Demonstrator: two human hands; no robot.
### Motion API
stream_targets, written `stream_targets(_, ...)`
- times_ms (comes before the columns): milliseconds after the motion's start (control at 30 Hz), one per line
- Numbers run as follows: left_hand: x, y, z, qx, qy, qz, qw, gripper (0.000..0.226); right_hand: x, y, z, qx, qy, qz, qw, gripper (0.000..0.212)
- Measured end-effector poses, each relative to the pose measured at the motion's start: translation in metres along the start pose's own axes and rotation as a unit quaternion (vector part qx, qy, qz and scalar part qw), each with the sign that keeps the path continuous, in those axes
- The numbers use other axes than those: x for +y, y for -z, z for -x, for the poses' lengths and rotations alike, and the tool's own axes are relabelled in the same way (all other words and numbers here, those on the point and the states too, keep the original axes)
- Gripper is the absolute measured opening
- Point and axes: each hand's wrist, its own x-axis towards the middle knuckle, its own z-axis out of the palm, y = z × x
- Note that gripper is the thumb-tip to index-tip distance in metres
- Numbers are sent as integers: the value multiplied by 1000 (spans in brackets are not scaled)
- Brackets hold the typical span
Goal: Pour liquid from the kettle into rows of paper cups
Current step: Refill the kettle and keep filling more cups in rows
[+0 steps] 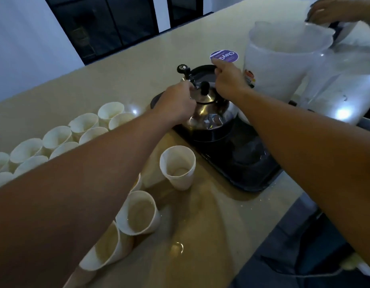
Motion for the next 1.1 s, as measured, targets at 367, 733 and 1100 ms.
stream_targets(367, 0, -31, -49, 24, -33, -21, 999, 46, 20, -15, -2, 35, -51, -165, 984, 39)
stream_targets(733, 7, -40, -55, 141, -92, -238, 957, 45, 24, -18, 0, 45, -31, -138, 989, 43)
stream_targets(1100, 4, -33, -50, 177, -116, -263, 941, 44, 21, -19, 4, 46, -27, -123, 991, 46)
